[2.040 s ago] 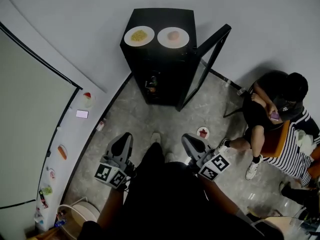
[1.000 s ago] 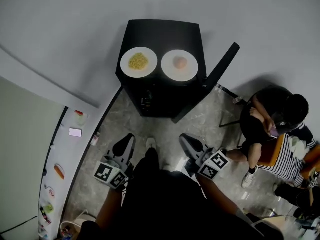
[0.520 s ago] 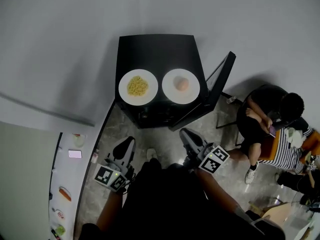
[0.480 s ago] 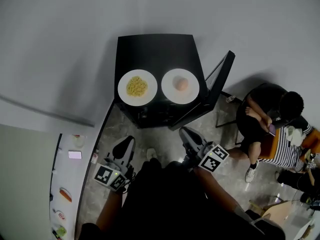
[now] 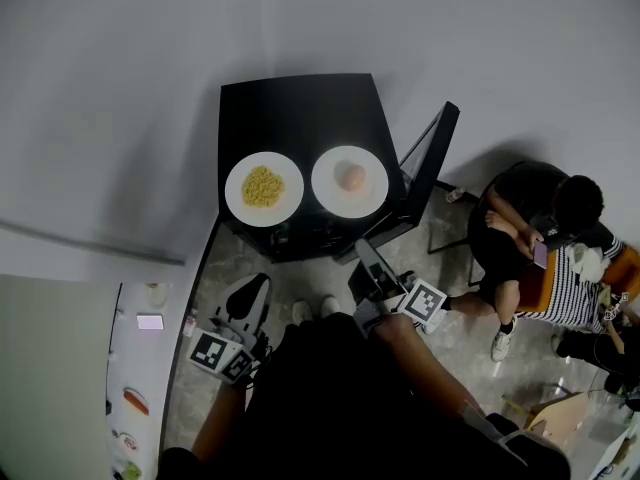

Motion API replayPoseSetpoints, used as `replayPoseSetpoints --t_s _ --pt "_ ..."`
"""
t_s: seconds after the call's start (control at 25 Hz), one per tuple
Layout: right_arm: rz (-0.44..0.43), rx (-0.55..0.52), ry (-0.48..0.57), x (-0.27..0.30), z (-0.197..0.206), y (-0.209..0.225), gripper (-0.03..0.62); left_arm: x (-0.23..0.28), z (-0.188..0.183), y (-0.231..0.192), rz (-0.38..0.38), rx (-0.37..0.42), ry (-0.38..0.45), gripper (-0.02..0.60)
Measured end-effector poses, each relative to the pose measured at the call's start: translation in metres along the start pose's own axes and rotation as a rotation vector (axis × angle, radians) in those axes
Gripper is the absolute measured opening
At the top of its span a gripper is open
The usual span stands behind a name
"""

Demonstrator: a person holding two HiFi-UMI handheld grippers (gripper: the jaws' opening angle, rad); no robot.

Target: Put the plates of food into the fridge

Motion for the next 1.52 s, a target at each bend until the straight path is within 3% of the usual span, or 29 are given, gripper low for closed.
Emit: replayPoseSetpoints --t_s 0.32,0.8,1.28,1.52 --pt "0.004 0.117 0.033 0.015 -0.015 0.01 0.047 0.011 -0.007 0.009 -0.014 0.078 -0.002 0.025" --pt "0.004 0.22 0.06 0.029 -0.027 0.024 0.101 0.021 -0.007 0.013 -0.012 0.097 -0.002 0.023" --pt "0.049 0.318 0.112 0.04 -0.033 0.036 0.106 0.023 -0.004 0.0 -0.079 0.038 -0.018 0.023" --pt "0.083 0.356 0.09 0.044 -0.034 0.036 0.066 0.025 -0.007 0.0 -0.086 0.04 -0.022 0.023"
Point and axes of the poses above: the fingertips, and each gripper's own axes: x forward along the fingers, y to its right, z out of its underside, the point moved 6 cm from there along -x, backward along the fingers, and after that the axes turned 5 degrees about x, right-handed, at the moved point
